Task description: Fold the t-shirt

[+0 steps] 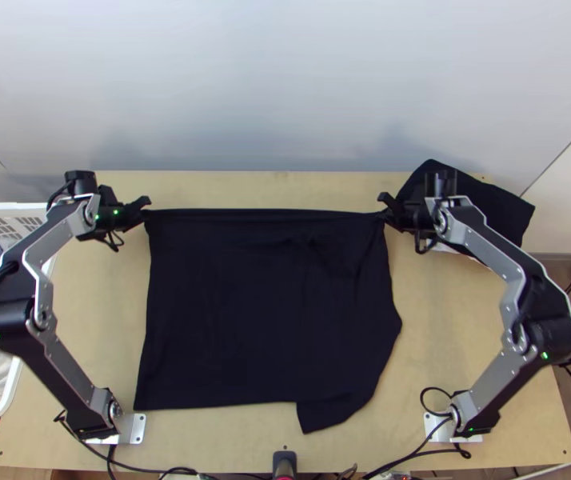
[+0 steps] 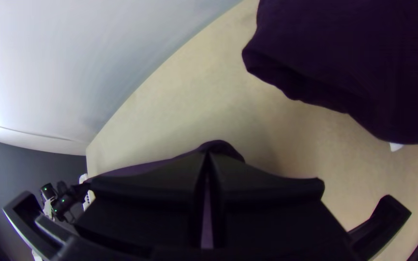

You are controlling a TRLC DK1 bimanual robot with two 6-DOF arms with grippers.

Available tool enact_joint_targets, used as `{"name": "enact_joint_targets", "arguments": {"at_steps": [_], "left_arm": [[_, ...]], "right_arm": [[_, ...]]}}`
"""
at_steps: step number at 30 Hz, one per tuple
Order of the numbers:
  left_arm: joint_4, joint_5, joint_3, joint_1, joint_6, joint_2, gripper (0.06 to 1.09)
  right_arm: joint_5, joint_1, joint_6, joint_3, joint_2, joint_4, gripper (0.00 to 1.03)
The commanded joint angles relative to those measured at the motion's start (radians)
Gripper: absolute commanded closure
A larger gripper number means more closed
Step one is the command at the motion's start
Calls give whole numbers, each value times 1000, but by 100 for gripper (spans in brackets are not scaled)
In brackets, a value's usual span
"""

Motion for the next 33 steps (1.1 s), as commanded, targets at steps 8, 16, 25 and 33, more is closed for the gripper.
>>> {"name": "enact_joint_targets", "arguments": {"at_steps": [8,16,25,33], "left_arm": [[-364,-34,489,-22,-34,330,105],[-740,-49,688,-43,-40,347,105],[-893,-54,711,-40,9,324,105],[-924,-52,608,-35,62,227,105]], "right_arm": [[46,20,-7,453,307,-315,100],[45,20,-12,631,328,-625,100],[46,33,-32,669,310,-835,100],[48,30,-58,632,287,-954,100]]}}
